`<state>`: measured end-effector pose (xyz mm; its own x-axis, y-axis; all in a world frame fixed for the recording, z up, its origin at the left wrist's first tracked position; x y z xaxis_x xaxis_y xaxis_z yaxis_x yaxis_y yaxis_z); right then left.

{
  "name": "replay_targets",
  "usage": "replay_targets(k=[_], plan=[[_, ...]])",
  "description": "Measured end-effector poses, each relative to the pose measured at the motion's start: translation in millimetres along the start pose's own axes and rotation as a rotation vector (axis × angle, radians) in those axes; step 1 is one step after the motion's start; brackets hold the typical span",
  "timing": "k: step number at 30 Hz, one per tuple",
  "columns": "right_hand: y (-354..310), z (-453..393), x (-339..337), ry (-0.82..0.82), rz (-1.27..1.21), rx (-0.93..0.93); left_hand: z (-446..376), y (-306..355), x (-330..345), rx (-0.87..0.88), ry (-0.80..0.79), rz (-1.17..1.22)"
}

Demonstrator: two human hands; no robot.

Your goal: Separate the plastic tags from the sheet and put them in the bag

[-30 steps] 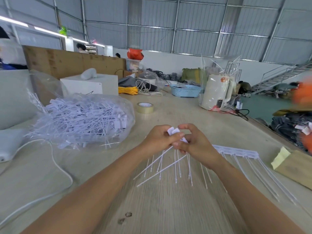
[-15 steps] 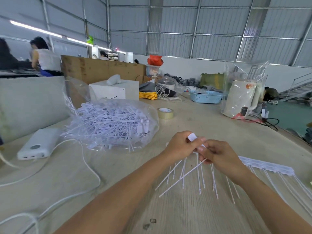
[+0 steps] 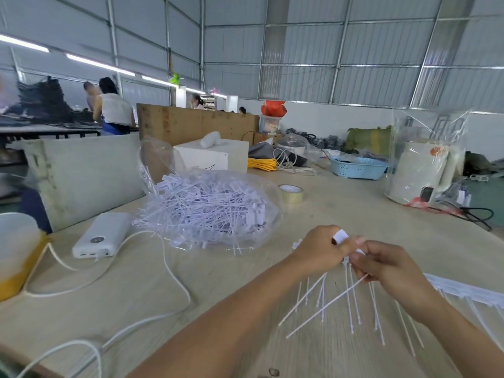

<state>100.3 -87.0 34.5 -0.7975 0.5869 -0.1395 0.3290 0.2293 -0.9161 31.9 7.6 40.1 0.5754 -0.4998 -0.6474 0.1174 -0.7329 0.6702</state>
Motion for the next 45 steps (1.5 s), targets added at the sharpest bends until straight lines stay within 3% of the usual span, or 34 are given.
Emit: replay_targets(k=[4,8,11,18,20,24,30,37,42,45], plan=[[-5,1,0,0.008,0.003,-0.005,3,3,-6,-0.007,0.004,-0.003],[-4,1,0,0.000,0.024,0.002,0,4,-41,-0.134,0.026,-0.044],[-2,0,-3,0.012,-0.002,0.004,2,-4,-92,-0.248,-0.087,-0.069],[-1,-1,2,-0.011,0.029,-0.006,11,-79,-173,-0.395,-0.330,-0.720],[-2,-1,4,-0.024,0.042,-0.010,0,-97,-167,-0.331,-0.303,-0.848],[-6,0,6,-0.027,0.051,-0.047,-23,-114,-149,-0.174,-0.074,-0.782],[-3,2,12,-0.006,-0.049,-0.021,-43,-132,-143,-0.220,0.104,-0.892],[9,1,22,-0.032,-0.099,0.018,-27,-128,-133,-0.246,-0.082,-1.211],[13,1,19,-0.036,-0.097,0.038,10,-75,-128,-0.467,-0.445,-1.364],[10,1,14,-0.039,-0.065,0.055,22,-12,-116,-0.234,-0.383,-1.253]])
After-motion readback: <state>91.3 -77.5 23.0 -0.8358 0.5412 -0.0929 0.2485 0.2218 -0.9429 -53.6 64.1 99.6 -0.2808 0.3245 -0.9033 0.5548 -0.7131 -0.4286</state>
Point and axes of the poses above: each hand's wrist, its own z-axis away from the middle knuckle, its own x-axis out of the palm, y = z × x, the point moved 7 cm from there along -z, towards the middle knuckle, and after that the axes turned 14 degrees about -z, right-handed, at the moved point
